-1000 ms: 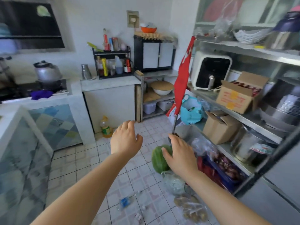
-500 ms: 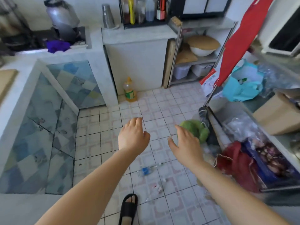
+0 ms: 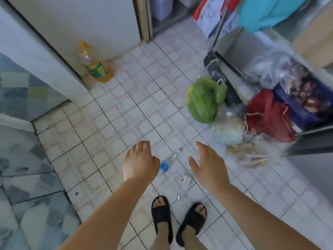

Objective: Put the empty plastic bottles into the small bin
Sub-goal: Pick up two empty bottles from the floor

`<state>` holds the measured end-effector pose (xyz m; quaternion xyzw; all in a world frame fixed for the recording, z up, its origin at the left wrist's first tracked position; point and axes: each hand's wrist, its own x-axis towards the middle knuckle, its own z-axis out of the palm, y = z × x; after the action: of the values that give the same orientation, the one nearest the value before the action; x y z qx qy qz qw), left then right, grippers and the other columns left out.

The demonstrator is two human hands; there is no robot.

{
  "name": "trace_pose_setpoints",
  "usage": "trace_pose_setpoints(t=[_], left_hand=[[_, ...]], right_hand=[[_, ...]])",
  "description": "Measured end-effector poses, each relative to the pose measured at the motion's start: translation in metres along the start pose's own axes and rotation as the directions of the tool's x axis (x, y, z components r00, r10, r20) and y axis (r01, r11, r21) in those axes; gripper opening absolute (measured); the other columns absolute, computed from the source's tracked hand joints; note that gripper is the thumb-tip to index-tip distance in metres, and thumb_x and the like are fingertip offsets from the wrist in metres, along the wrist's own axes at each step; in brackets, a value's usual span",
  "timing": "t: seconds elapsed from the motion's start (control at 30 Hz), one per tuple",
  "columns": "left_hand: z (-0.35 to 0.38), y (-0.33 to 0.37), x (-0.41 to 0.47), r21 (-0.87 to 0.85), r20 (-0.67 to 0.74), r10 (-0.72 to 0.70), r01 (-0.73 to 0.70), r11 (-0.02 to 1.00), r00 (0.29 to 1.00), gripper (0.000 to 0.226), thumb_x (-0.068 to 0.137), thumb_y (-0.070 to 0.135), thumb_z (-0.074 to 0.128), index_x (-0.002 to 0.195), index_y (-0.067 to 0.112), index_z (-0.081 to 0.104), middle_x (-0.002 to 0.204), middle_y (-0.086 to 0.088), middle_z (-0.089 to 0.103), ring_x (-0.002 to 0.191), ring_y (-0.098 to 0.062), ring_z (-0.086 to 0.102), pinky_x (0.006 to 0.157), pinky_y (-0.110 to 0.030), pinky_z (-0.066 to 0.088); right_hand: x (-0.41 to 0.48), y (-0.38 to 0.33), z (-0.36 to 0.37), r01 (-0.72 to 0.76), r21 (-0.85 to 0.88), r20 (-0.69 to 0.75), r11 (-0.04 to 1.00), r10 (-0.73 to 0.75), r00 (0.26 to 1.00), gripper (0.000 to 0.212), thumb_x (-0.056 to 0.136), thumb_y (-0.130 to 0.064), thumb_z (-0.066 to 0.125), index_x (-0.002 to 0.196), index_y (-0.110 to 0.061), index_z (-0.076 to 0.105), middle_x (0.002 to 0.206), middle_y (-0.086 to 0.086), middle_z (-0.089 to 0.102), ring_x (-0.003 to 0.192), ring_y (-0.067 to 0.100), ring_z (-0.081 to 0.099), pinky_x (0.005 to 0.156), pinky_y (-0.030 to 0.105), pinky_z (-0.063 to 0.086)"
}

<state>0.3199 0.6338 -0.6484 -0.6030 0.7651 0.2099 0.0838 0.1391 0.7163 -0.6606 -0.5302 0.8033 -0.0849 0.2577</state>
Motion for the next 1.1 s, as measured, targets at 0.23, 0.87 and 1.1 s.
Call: trace_pose_setpoints(t=[0.23,0.87,1.1], left_hand=[[0.129,-0.01,0.052,0.042,0.14,-0.082,0.077,0.996,0.987,0.051,0.088,0.032,0.044,0.136,0.015,0.036,0.138,-0.002,0.044,0.126,-0.021,0.04,0.104,-0.035,0.033],[0.455,-0.079,0.143,0.14,0.299,-0.007,-0.037,0.989,0.954,0.065,0.087,0.043,0.054,0.14,0.013,0.029,0.147,-0.002,0.035,0.132,-0.021,0.036,0.101,-0.038,0.038],[0.519,-0.084,0.17,0.147,0.22,-0.064,0.031,0.989,0.973,0.07,0.084,0.046,0.059,0.138,0.012,0.03,0.134,-0.01,0.049,0.113,-0.03,0.051,0.085,-0.042,0.045]], right_hand=[[0.026,0.072,0.111,-0.137,-0.022,0.157,0.99,0.139,0.978,0.059,0.093,-0.041,0.044,0.143,-0.015,0.029,0.144,0.005,0.043,0.129,0.022,0.042,0.102,0.036,0.039],[0.053,0.219,0.433,-0.534,-0.018,0.284,0.846,0.516,0.808,0.079,0.084,-0.055,0.053,0.142,-0.01,0.024,0.143,0.008,0.04,0.124,0.024,0.046,0.094,0.04,0.044],[0.056,0.24,0.49,-0.597,0.024,0.269,0.802,0.57,0.776,0.099,0.083,-0.051,0.057,0.146,-0.012,-0.009,0.154,0.012,0.011,0.126,0.029,0.042,0.093,0.042,0.047]])
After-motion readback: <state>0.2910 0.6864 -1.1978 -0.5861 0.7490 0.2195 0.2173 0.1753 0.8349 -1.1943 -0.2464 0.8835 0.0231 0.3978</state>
